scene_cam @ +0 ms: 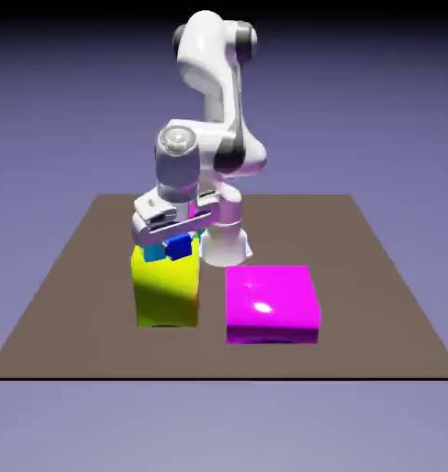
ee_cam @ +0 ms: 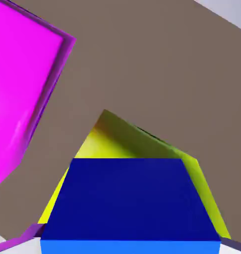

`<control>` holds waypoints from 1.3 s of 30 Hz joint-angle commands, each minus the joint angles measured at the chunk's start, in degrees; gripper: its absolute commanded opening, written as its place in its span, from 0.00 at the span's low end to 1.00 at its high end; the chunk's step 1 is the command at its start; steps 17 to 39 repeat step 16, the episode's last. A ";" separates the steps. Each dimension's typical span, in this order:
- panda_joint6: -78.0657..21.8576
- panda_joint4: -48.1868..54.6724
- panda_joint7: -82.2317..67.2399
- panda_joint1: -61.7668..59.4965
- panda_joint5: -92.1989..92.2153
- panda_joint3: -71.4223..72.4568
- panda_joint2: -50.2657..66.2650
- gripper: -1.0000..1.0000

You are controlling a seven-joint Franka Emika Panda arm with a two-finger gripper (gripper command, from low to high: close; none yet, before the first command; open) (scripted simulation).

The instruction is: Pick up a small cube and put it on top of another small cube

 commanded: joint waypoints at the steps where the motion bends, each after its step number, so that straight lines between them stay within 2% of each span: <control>1: -1.24 -0.66 0.37 -0.42 -0.96 0.59 -2.08 0.00; 8: -8.64 -4.47 2.33 -2.86 -5.75 4.01 -14.08 0.00; 13: 1.67 -13.39 3.28 -4.12 -8.20 1.70 -12.79 0.00; 14: 1.67 -13.39 3.28 -4.12 -8.20 1.70 -12.79 1.00; 16: -0.72 -11.32 3.06 -3.83 -7.63 2.23 -13.09 1.00; 39: -0.72 -11.32 3.06 -3.83 -7.63 2.23 -13.09 1.00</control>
